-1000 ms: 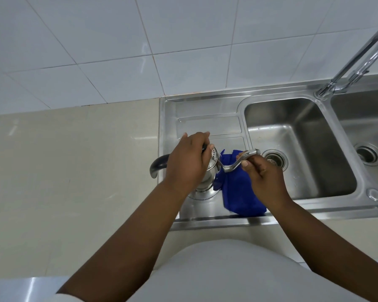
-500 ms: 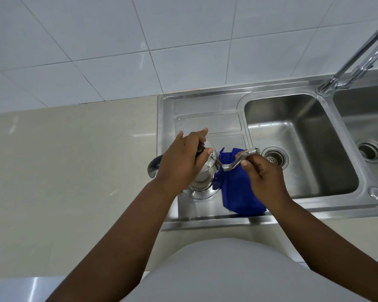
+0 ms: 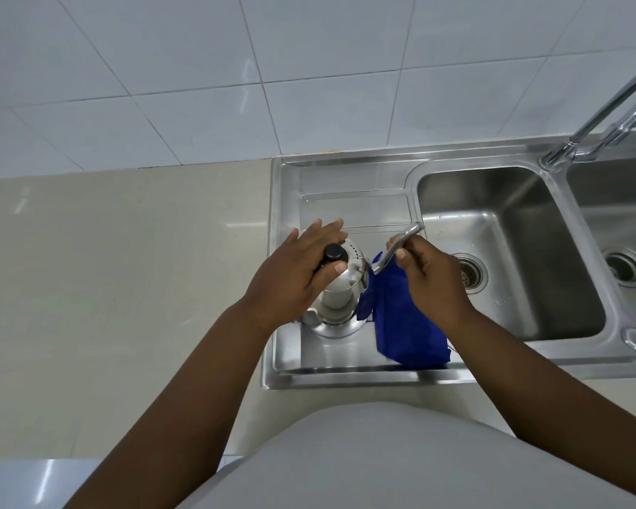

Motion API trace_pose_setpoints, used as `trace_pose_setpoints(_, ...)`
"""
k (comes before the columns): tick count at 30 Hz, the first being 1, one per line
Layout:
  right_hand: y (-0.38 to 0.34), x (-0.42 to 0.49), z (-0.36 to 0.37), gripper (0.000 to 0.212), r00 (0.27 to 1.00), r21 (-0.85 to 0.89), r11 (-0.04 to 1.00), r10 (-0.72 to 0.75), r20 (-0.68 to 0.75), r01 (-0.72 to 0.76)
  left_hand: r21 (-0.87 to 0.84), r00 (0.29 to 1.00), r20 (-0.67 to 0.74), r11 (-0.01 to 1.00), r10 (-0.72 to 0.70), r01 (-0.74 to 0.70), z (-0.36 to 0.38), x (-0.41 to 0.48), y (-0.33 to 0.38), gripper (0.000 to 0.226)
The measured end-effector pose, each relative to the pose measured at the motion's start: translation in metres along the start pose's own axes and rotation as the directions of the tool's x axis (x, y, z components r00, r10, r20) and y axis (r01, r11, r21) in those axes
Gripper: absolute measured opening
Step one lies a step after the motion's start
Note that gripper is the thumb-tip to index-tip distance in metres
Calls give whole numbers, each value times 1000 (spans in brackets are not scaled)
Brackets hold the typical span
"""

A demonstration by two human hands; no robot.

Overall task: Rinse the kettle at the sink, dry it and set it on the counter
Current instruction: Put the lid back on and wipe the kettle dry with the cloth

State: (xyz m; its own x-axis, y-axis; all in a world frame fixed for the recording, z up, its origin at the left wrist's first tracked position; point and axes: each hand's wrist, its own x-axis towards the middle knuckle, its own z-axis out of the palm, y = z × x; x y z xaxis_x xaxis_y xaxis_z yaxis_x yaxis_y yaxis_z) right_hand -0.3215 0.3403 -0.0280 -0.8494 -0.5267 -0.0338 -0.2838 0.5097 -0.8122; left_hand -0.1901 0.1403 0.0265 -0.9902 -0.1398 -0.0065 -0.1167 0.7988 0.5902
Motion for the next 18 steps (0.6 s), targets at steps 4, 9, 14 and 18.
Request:
trace_pose_setpoints(4, -9, 20, 6, 24, 999, 33, 999, -18, 47, 16, -27, 1000, -13, 1000, -12, 12, -4, -2, 4, 50)
trace_pose_setpoints(9, -13, 40, 12, 25, 995, 55, 998, -18, 93, 13, -99, 999, -33, 995, -7, 3, -2, 2, 5, 47)
trace_pose_setpoints(14, -13, 38, 14, 29, 997, -79, 997, -9, 79, 15, -158, 994, -95, 987, -57, 41, 9, -1, 6, 48)
trace_pose_setpoints(18, 29, 1, 31, 49, 970, -343, 935, 163, 180, -94, -151, 991, -105, 987, -79, 62, 11, -1, 9, 49)
